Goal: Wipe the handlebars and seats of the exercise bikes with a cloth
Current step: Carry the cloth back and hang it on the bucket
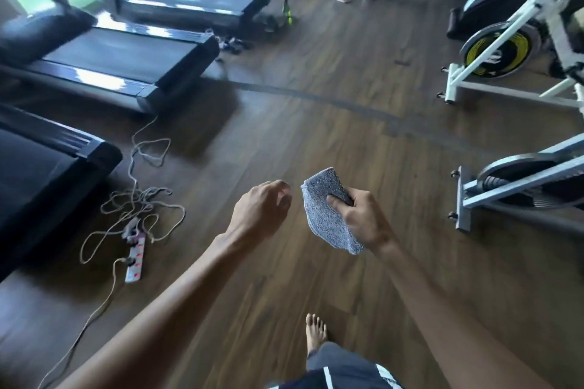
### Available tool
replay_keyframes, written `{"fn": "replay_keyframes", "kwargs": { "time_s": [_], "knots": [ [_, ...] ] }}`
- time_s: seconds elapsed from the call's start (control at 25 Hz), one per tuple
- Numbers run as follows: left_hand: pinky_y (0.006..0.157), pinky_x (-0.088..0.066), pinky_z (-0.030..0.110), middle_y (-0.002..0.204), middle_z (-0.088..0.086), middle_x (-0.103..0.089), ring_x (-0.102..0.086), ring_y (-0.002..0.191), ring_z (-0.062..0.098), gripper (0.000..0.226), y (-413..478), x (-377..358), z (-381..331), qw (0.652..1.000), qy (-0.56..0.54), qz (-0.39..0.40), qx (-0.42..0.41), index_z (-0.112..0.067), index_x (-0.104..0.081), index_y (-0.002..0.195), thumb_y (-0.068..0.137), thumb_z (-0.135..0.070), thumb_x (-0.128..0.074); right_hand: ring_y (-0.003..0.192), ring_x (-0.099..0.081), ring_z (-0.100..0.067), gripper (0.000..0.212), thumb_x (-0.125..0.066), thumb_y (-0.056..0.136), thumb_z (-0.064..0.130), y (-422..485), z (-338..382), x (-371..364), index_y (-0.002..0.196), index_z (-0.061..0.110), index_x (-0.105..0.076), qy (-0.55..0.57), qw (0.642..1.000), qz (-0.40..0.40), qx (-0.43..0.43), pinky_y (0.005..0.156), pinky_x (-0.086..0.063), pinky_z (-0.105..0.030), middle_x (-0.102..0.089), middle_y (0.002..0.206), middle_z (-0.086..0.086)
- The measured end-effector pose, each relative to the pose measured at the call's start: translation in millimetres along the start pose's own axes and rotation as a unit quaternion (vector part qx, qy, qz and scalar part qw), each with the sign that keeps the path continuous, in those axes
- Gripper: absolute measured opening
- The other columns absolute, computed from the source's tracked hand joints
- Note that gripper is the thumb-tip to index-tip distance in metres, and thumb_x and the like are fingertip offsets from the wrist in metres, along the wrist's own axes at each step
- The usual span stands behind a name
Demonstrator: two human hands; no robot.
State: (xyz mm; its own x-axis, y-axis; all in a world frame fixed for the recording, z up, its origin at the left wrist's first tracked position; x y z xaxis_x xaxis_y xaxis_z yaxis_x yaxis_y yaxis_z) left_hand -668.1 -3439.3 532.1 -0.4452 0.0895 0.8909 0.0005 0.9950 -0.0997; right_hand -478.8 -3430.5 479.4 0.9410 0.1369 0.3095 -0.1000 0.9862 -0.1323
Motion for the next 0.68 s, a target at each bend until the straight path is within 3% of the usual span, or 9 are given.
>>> {"fn": "replay_keyframes", "kwargs": {
  "time_s": [0.24,0.44,0.56,0.68],
  "knots": [
    [0.082,-0.046,0.030,0.113,-0.007,-0.067,-0.062,0.105,0.020,0.022,177.8,-0.1,-54.9,0.999,-0.007,0.021,-0.046,-0.029,-0.064,0.113,0.099,-0.034,-0.048,0.060,-0.044,-0.010,0.028,-0.066,0.095,0.023,153.8,6.7,67.6,0.071,0.011,-0.058,-0.012,0.998,-0.043,-0.032,0.059,-0.036,-0.031,-0.049,0.059,0.013],
    [0.082,-0.046,0.031,0.113,-0.007,-0.067,-0.062,0.105,0.020,0.022,333.0,-11.9,-84.1,0.995,-0.008,0.043,-0.087,-0.029,-0.064,0.113,0.099,-0.034,-0.048,0.064,-0.052,-0.015,0.026,-0.065,0.095,0.026,290.7,0.8,111.3,0.082,0.004,-0.064,-0.033,0.996,-0.071,-0.040,0.062,-0.042,-0.033,-0.059,0.067,0.002],
    [0.083,-0.047,0.032,0.114,-0.007,-0.067,-0.062,0.106,0.021,0.022,438.4,-14.3,-100.5,0.993,-0.012,0.055,-0.107,-0.030,-0.065,0.112,0.099,-0.034,-0.048,0.068,-0.062,-0.027,0.034,-0.064,0.091,0.036,380.9,2.2,137.6,0.087,0.003,-0.066,-0.042,0.994,-0.097,-0.042,0.065,-0.050,-0.040,-0.069,0.075,-0.010],
    [0.082,-0.045,0.031,0.116,-0.007,-0.067,-0.061,0.106,0.021,0.022,539.7,-9.5,-126.1,0.989,-0.008,0.062,-0.132,-0.030,-0.064,0.114,0.099,-0.035,-0.049,0.070,-0.060,-0.020,0.029,-0.064,0.093,0.032,469.6,7.9,168.9,0.090,0.003,-0.067,-0.038,0.991,-0.122,-0.048,0.068,-0.052,-0.044,-0.071,0.084,-0.018]
  ]
}}
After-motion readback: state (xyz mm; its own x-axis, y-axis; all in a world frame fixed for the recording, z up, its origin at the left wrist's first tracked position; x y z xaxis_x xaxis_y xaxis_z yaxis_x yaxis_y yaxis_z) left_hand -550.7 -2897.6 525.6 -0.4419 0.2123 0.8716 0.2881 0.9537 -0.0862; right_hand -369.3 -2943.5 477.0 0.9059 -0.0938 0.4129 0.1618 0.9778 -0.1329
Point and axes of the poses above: each hand's wrist, its own y-axis towards the middle knuckle, its own x-axis out of the back of the hand, z = x × y, the point moved 8 cm from there along y, towards the middle knuckle
